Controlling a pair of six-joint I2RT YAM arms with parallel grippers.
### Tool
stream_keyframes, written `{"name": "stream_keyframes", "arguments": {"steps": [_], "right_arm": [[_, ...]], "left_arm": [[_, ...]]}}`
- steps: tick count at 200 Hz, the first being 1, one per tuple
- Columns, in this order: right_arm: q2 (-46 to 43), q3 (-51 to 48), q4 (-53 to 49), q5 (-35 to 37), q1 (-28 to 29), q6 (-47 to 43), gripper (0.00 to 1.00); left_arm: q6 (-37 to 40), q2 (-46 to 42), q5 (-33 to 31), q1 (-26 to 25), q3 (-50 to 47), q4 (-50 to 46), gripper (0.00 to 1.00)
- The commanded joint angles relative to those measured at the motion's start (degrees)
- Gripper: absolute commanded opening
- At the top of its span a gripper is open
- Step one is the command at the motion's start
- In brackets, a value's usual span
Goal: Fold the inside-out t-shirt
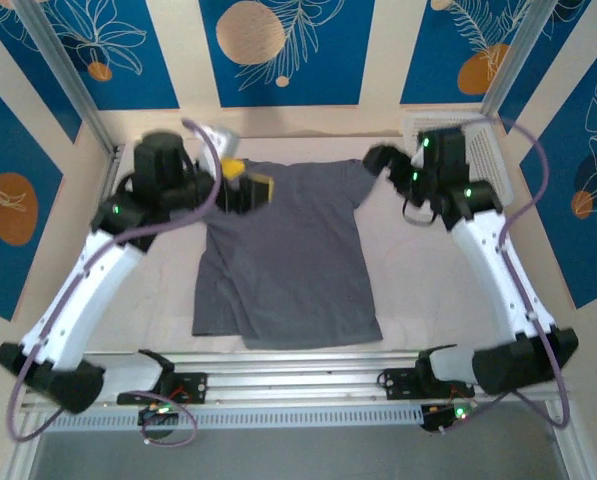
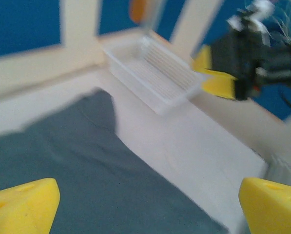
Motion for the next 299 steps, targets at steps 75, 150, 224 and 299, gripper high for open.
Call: {"name": "stream_keyframes", "arguments": {"steps": [75, 150, 224, 299], "right_arm": [[-3.41, -38.02, -11.28, 0.52, 7.22, 12.94, 0.92], [5.15, -39.80, -3.63, -0.17, 17.26, 18.75, 0.06], [4.35, -26.91, -9.38, 0.82, 17.31, 18.15, 0.05], [3.63, -24.84, -9.78, 0.79, 14.49, 21.12, 0.06]], "left_arm": [[2.21, -2.22, -19.02, -34.85, -33.47, 8.35, 0.99], [9.33, -1.91, -14.53, -35.87, -36.21, 13.14, 0.99], [8.91, 9.05, -17.77, -40.66, -39.32, 25.24, 0.98], [6.78, 28.28, -21.56, -41.40, -30.88, 31.02, 0.91]]}}
